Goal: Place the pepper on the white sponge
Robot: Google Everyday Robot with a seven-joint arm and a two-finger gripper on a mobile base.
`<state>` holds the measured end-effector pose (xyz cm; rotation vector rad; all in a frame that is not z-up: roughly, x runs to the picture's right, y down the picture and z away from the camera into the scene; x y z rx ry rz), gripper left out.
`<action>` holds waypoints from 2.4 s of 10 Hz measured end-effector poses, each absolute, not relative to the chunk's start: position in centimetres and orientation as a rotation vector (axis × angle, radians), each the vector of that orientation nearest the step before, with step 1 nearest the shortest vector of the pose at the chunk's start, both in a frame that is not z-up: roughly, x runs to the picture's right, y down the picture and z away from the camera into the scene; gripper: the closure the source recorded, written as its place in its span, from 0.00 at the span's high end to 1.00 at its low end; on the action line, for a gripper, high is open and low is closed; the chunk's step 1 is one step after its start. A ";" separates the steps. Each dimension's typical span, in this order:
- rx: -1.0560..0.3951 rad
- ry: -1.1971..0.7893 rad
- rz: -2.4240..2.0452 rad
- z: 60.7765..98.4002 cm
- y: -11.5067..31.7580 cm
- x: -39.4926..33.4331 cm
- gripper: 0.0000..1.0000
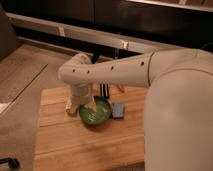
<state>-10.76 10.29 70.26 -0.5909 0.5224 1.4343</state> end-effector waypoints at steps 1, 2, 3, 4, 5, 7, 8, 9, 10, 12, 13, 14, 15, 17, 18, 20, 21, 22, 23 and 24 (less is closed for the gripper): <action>-0.591 0.522 1.434 70.3 10.3 -10.8 0.65; -0.591 0.522 1.434 70.3 10.3 -10.8 0.65; -0.592 0.524 1.434 70.3 10.4 -10.8 0.65; -0.592 0.523 1.434 70.3 10.3 -10.8 0.65; -0.592 0.524 1.434 70.3 10.4 -10.8 0.65; -0.592 0.524 1.434 70.3 10.4 -10.8 0.65; -0.592 0.524 1.434 70.3 10.4 -10.8 0.65; -0.592 0.524 1.434 70.3 10.4 -10.8 0.65; -0.592 0.524 1.434 70.3 10.4 -10.8 0.65; -0.592 0.524 1.434 70.3 10.4 -10.8 0.65; -0.592 0.524 1.434 70.3 10.4 -10.8 0.65; -0.592 0.524 1.434 70.3 10.4 -10.8 0.65; -0.592 0.523 1.434 70.3 10.3 -10.8 0.65; -0.592 0.524 1.434 70.3 10.3 -10.8 0.65; -0.592 0.523 1.434 70.3 10.3 -10.8 0.65; -0.592 0.523 1.433 70.3 10.4 -10.8 0.65; -0.587 0.522 1.423 70.3 10.3 -11.0 0.65; -0.571 0.520 1.395 70.5 10.1 -11.8 0.65; -0.526 0.514 1.363 71.0 9.1 -12.6 0.65; -0.477 0.507 1.360 71.8 7.4 -12.3 0.65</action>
